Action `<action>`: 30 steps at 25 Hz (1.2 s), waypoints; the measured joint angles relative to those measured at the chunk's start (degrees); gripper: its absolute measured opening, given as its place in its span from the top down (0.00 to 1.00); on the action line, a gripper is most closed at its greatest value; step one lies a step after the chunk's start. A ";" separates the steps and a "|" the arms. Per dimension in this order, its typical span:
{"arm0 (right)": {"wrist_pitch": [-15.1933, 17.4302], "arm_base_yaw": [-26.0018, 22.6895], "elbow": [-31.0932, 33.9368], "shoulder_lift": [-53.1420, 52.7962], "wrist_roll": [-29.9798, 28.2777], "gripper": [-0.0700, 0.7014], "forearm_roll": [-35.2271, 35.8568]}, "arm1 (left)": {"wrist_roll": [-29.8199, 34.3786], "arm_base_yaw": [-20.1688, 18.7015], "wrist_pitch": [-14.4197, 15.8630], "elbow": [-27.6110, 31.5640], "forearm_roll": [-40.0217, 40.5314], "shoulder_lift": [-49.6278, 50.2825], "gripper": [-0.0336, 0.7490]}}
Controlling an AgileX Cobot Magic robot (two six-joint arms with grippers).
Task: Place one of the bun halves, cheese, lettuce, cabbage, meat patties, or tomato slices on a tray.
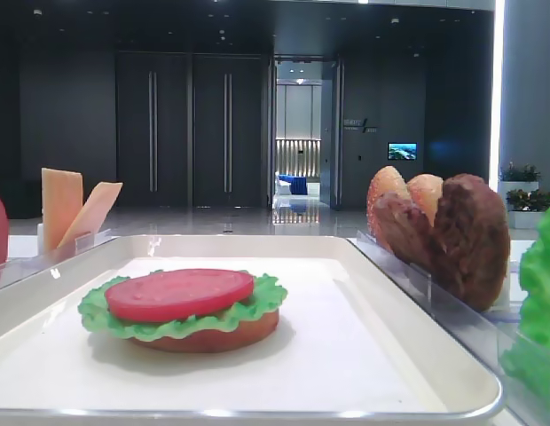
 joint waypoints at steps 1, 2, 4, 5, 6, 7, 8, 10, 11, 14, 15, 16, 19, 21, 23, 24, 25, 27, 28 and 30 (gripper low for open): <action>0.00 0.00 0.00 0.00 0.00 0.29 0.00 | 0.67 0.38 0.00 1.56 0.07 -0.59 0.36; 0.00 0.00 0.00 0.00 0.00 0.29 0.00 | 0.92 0.48 0.00 3.96 0.40 -1.42 0.36; 0.00 0.00 0.00 0.00 0.00 0.29 0.00 | 0.43 0.48 -0.17 10.45 0.89 -5.17 0.36; 0.00 0.00 0.00 0.00 0.00 0.29 0.00 | 0.27 0.48 -0.19 14.97 0.89 -7.91 0.36; 0.00 0.00 0.00 0.00 0.00 0.29 0.00 | 0.12 0.48 -0.22 19.89 0.89 -10.55 0.36; 0.00 0.00 0.00 0.00 0.00 0.29 0.00 | -0.19 0.48 -0.42 24.14 0.89 -13.94 0.36; 0.00 0.00 0.00 0.00 0.00 0.29 0.00 | -0.60 0.48 -0.73 29.24 0.83 -17.49 0.36; 0.00 0.00 0.00 0.00 0.00 0.29 0.00 | -1.17 0.48 -1.54 38.01 0.29 -24.06 0.36; 0.00 0.00 0.00 0.00 0.00 0.29 0.00 | -1.29 0.48 -1.99 42.30 -0.31 -27.61 0.36; 0.00 0.00 0.00 0.00 0.00 0.29 0.00 | -1.32 0.48 -2.45 52.27 -1.17 -37.88 0.36; 0.00 0.00 0.00 0.00 0.00 0.29 0.00 | -1.32 0.48 -2.59 54.95 -1.22 -41.64 0.36; 0.00 0.00 0.00 0.00 0.00 0.29 0.00 | -1.32 0.48 -2.89 57.21 -1.29 -45.42 0.36; 0.00 0.00 0.00 0.00 0.00 0.29 0.00 | -1.32 0.48 -4.65 61.63 -1.88 -56.09 0.36; 0.00 0.00 0.00 0.00 0.00 0.29 0.00 | -0.28 0.48 -6.45 62.92 -2.94 -62.68 0.36; 0.00 0.00 0.00 0.00 0.00 0.29 0.00 | 1.52 0.48 -7.09 63.58 -3.95 -69.10 0.36; 0.00 0.00 0.00 0.00 0.00 0.29 0.00 | 2.54 0.48 -7.09 63.57 -4.38 -71.50 0.36; 0.00 0.00 0.00 0.00 0.00 0.29 0.00 | 3.91 0.48 -7.13 63.63 -5.02 -74.27 0.36; 0.00 0.00 0.00 0.00 0.00 0.29 0.00 | 6.42 0.48 -7.08 63.74 -6.39 -79.28 0.36; 0.00 0.00 0.00 0.00 0.00 0.29 0.00 | 7.30 0.48 -7.08 63.78 -6.83 -82.02 0.36; 0.00 0.00 0.00 0.00 0.00 0.29 0.00 | 7.70 0.48 -7.03 63.82 -7.21 -87.55 0.36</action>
